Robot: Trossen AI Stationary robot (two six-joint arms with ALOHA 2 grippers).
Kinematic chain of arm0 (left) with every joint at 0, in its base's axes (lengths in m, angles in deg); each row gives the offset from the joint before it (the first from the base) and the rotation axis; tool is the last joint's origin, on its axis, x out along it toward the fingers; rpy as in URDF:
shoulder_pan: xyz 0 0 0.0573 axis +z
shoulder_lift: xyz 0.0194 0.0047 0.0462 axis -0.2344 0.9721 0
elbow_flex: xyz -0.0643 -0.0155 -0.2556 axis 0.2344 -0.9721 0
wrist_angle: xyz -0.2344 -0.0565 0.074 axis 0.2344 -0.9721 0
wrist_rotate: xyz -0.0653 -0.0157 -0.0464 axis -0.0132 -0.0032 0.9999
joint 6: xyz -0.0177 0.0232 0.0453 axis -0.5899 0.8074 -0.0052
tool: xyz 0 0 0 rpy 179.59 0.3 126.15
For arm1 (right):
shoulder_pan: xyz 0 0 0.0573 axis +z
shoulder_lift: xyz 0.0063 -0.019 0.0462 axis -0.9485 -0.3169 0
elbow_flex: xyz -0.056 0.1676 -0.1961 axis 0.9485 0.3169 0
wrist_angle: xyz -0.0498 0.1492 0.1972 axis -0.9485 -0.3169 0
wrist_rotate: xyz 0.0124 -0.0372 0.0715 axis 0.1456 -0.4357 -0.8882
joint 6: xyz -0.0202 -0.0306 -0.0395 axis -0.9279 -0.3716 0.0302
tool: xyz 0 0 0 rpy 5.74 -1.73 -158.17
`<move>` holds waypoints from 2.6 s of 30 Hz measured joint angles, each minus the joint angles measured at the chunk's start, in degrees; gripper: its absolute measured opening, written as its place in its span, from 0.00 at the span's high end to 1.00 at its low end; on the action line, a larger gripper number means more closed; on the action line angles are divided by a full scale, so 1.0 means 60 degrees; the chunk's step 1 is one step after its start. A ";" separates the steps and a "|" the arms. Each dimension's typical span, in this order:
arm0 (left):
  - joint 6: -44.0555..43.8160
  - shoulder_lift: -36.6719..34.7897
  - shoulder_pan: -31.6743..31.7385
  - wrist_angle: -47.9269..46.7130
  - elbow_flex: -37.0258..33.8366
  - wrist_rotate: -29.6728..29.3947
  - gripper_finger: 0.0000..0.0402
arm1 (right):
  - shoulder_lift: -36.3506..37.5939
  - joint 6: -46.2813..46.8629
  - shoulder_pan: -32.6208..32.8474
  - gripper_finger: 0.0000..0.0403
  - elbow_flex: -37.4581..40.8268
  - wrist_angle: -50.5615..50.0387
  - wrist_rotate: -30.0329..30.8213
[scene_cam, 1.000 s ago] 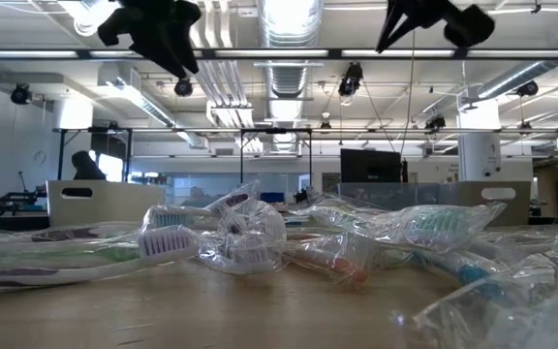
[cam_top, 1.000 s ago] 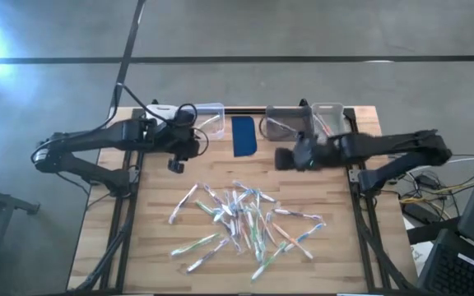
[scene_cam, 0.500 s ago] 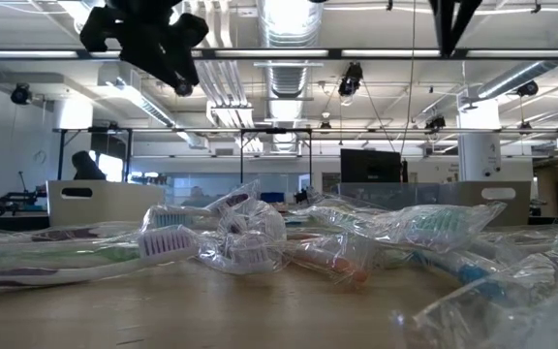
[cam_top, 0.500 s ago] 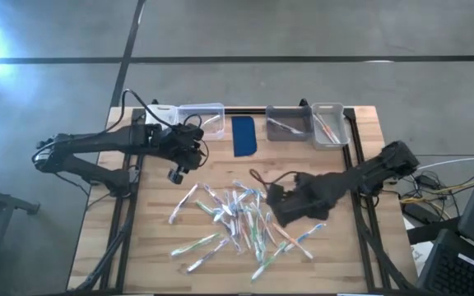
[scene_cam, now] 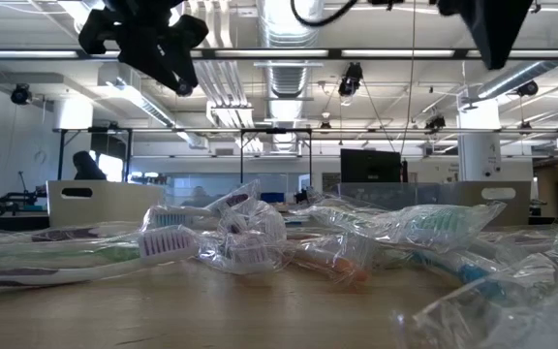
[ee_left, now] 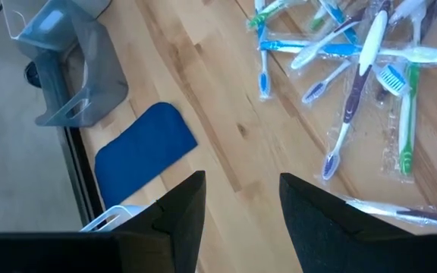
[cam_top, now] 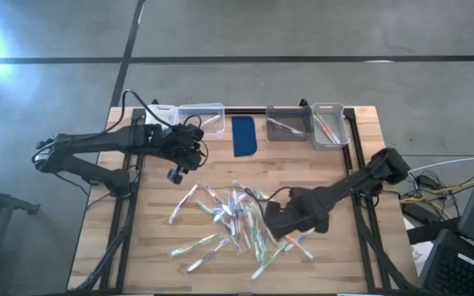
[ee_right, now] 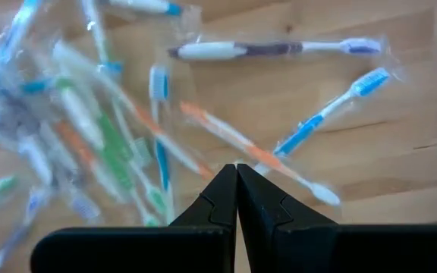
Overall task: Pick & Place Toothbrushes
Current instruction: Put the purple toothbrush into the black bin
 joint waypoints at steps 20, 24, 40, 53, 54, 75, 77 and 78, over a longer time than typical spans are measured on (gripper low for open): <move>0.0346 0.0000 0.0004 0.0658 -0.0015 0.0251 0.57 | 0.0056 -0.6587 -0.1085 0.66 0.0276 0.0013 -0.1054; 0.0346 0.0000 0.0004 0.0655 -0.0015 0.0251 0.57 | 0.0006 -0.9112 -0.1530 0.61 0.0283 -0.0005 -0.1073; -0.0626 0.0000 0.0011 0.0620 -0.0024 0.0248 0.57 | 0.0006 -1.6138 -0.1782 0.51 0.0955 0.0105 0.0447; -0.0653 0.0015 0.0018 0.0630 -0.0335 0.0240 0.57 | -0.0005 -1.6096 -0.1751 0.59 0.2379 0.1125 -0.0447; -0.0661 0.0015 0.0018 0.0636 -0.0335 0.0240 0.57 | -0.0005 -1.6063 -0.1751 0.59 0.2455 0.1220 -0.0525; -0.0663 0.0015 0.0018 0.0644 -0.0335 0.0237 0.57 | 0.0010 -1.5395 -0.1703 0.57 0.4507 0.2771 -0.1654; -0.0659 0.0015 0.0018 0.0644 -0.0335 0.0237 0.57 | 0.0010 -1.5317 -0.1704 0.59 0.4740 0.3083 -0.1802; -0.0659 0.0015 0.0018 0.0644 -0.0335 0.0237 0.57 | 0.0010 -1.5211 -0.1704 0.60 0.4855 0.3250 -0.1829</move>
